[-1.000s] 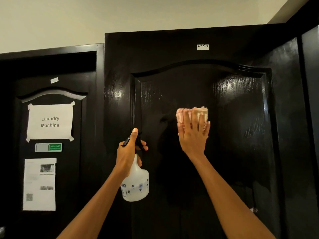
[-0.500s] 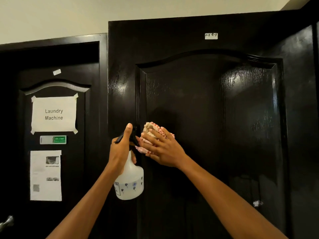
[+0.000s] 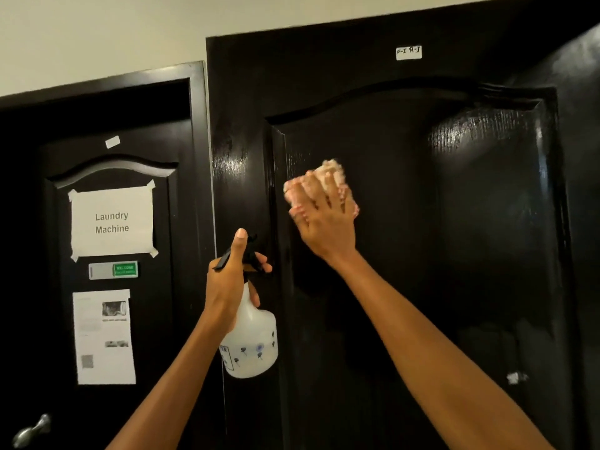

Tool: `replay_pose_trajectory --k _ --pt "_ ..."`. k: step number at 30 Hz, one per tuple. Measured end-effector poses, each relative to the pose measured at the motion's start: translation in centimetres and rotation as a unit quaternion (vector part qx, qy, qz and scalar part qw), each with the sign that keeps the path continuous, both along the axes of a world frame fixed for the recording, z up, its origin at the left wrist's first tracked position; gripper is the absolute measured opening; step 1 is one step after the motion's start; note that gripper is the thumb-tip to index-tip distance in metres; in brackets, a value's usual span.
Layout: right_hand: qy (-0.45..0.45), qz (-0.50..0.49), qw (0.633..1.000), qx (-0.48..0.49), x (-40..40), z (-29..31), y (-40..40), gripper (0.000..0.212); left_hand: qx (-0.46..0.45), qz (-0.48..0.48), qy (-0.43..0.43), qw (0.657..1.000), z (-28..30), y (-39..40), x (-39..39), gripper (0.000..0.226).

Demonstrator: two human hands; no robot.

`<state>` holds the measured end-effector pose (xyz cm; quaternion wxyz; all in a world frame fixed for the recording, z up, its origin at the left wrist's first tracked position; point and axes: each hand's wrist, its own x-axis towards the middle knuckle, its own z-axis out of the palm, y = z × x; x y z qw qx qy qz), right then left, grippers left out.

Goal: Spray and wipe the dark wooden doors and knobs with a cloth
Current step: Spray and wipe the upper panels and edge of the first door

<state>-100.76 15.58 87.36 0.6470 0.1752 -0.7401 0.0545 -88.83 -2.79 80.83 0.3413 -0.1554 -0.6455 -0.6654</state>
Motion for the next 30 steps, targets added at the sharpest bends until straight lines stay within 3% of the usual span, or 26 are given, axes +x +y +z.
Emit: replay_pose_trajectory --k 5,8,10,12,14,18,21,26,30 --pt "-0.039 0.007 0.967 0.252 -0.4 -14.4 0.7 0.059 0.013 -0.022 -0.032 0.999 -3.0 1.2 -0.5 0.077" --pt "-0.075 -0.019 0.903 0.423 0.2 -22.5 3.3 0.056 0.033 -0.032 -0.066 0.997 -4.7 1.3 -0.4 0.074" --pt "-0.086 -0.015 0.87 0.486 0.3 -23.9 4.1 0.054 0.022 -0.024 -0.075 0.997 -5.6 1.3 0.1 0.078" --pt "-0.069 -0.01 0.871 0.486 0.0 -21.4 3.9 0.05 0.017 -0.005 -0.077 0.997 -6.3 0.9 0.5 0.077" --pt "-0.05 -0.017 0.896 0.441 -0.4 -16.7 3.0 0.052 0.018 0.006 -0.076 0.997 -6.4 0.3 0.8 0.073" --pt "-0.003 -0.018 0.962 0.272 -0.6 -5.2 0.5 0.052 0.008 0.017 -0.067 0.998 -5.8 -0.3 1.2 0.073" --pt "-0.005 -0.019 0.988 0.153 -0.1 -0.4 -1.5 0.051 0.007 0.026 -0.063 0.998 -5.6 -0.6 1.2 0.072" --pt "-0.013 0.017 0.991 0.13 0.2 -5.4 -3.2 0.056 0.001 0.041 -0.061 0.997 -5.7 -0.5 1.4 0.071" --pt "-0.06 0.026 0.965 0.255 0.6 -16.0 -1.2 0.062 0.005 0.035 -0.066 0.997 -5.8 -0.5 2.1 0.071"
